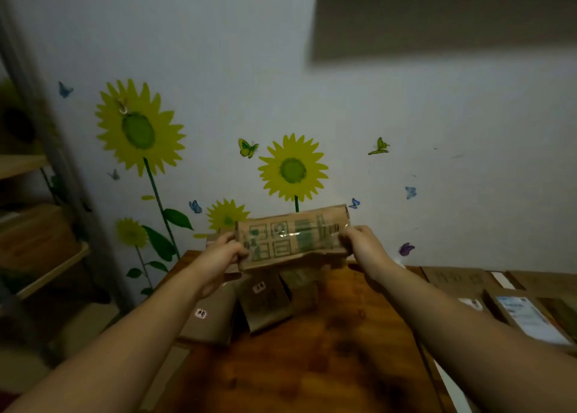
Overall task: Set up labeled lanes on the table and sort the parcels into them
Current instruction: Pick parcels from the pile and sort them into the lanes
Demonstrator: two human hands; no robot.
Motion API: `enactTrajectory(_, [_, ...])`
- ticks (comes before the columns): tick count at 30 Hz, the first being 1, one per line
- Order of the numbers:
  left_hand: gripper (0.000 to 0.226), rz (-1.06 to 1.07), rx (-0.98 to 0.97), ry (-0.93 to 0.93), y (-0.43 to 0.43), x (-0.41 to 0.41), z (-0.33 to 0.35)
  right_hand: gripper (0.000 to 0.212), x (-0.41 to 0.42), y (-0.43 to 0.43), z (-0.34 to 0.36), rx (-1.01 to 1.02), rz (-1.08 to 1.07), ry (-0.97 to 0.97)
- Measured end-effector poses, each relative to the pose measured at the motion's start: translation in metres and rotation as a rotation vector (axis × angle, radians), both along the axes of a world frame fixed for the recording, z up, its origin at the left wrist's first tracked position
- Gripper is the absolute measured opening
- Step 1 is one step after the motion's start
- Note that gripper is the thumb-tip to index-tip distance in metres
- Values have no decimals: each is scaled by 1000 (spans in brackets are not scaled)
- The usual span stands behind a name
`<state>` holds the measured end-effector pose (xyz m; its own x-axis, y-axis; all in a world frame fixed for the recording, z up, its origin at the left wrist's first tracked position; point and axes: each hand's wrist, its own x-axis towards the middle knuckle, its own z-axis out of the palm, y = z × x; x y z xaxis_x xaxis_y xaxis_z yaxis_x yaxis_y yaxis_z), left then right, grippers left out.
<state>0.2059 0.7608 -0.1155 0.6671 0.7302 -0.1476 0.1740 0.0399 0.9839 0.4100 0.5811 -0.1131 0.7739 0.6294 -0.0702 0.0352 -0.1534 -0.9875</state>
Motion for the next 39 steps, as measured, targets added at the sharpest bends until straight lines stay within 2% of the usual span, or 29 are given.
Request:
enactTrajectory(1, [22,-13,-2,-8,-6,-5,3,38,-8,-7,4,26,-9,-15])
enactTrajectory(3, [32,-7,-8,-18,-17,-17,10,56,-23,-19,10,10,-40,-52])
enactTrajectory(5, [35,13,14,-23,-27,-32,14,62,-40,-29,13,-10,-46,-21])
enactTrajectory(7, [21,15,12,-41,-36,-52,10,47,-60,-39,10,1,-34,-11])
enactTrajectory(8, [25,28,-7,-59,-40,-63,5,33,-71,-46,5,-2,-45,-22])
enactTrajectory(9, [40,31,-15,-85,-43,-73,0,19,-83,-53,0,-6,-75,-28])
enactTrajectory(10, [57,24,-17,-119,-47,-80,-5,15,-94,-60,-5,-1,-107,-36])
enactTrajectory(12, [74,9,23,-151,-57,-91,-14,26,-113,-75,-14,27,-145,-42])
enactTrajectory(14, [70,17,64,-165,-72,-94,-20,32,-127,-92,-18,50,-168,-38])
enactTrajectory(17, [63,4,56,-206,-93,-94,-30,57,-135,-118,-16,40,-169,-36])
enactTrajectory(19, [59,-14,78,-212,-104,-93,-33,66,-138,-135,-14,25,-165,-65])
enactTrajectory(25, [53,-72,108,-175,-149,-73,-23,70,-136,-197,-8,49,-217,-106])
enactTrajectory(31, [48,-158,128,-168,-243,-18,-10,61,-112,-300,-10,69,-276,-157])
enactTrajectory(34, [53,-222,146,-83,-312,16,-15,64,-98,-372,-16,-32,-270,-163])
enactTrajectory(37, [49,-304,44,-24,-391,51,-30,72,-78,-455,-25,-187,-272,-132])
enactTrajectory(39, [48,-382,7,57,-442,72,-38,76,-68,-509,-34,-193,-299,-91])
